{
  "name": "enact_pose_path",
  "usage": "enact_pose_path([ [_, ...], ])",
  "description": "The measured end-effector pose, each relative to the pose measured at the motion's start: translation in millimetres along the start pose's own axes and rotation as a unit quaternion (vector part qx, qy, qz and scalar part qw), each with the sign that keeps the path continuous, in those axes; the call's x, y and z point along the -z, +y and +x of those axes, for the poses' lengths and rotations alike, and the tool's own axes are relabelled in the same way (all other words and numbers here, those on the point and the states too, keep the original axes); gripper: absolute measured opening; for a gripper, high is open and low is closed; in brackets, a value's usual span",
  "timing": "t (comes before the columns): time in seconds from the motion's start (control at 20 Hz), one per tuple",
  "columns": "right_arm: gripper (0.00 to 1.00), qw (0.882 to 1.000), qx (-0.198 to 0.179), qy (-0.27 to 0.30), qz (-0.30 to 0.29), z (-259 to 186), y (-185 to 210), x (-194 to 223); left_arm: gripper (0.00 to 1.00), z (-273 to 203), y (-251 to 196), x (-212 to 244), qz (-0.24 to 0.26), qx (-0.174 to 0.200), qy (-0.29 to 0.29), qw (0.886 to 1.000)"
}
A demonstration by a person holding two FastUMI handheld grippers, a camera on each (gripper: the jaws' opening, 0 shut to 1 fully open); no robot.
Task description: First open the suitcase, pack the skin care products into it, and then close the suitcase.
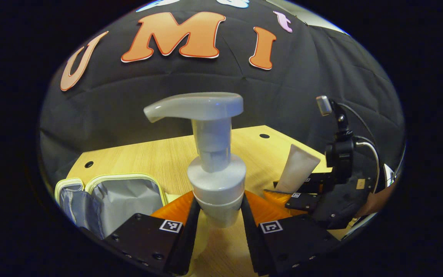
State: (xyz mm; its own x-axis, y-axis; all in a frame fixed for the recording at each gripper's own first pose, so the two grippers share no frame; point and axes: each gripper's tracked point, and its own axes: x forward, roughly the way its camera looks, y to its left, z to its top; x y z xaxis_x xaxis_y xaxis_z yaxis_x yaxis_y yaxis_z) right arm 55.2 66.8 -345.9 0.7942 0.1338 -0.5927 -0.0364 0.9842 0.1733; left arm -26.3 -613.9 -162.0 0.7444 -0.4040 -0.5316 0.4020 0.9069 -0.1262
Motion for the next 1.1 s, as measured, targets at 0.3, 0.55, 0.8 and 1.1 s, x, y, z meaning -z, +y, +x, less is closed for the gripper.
enact_pose_path([
  [0.3, 0.4, 1.0, -0.017, 0.002, 0.012, -31.0, 26.6, -30.9, 0.58, -16.7, 14.7, -14.5, 0.01, -0.031, -0.013, 0.999],
  [0.55, 0.4, 0.998, -0.058, -0.03, -0.013, -64.3, 87.3, -88.4, 0.58, -67.7, 89.4, 1.2, -0.013, -0.095, 0.022, 0.995],
  [0.8, 0.4, 0.992, -0.112, -0.041, -0.027, -82.9, 161.6, -109.4, 0.59, -112.4, 140.2, 23.6, -0.05, -0.124, 0.048, 0.99],
  [1.1, 0.4, 0.988, -0.152, -0.026, -0.02, -85.2, 240.1, -106.6, 0.59, -123.4, 177.4, 61.9, -0.065, -0.103, 0.12, 0.985],
])
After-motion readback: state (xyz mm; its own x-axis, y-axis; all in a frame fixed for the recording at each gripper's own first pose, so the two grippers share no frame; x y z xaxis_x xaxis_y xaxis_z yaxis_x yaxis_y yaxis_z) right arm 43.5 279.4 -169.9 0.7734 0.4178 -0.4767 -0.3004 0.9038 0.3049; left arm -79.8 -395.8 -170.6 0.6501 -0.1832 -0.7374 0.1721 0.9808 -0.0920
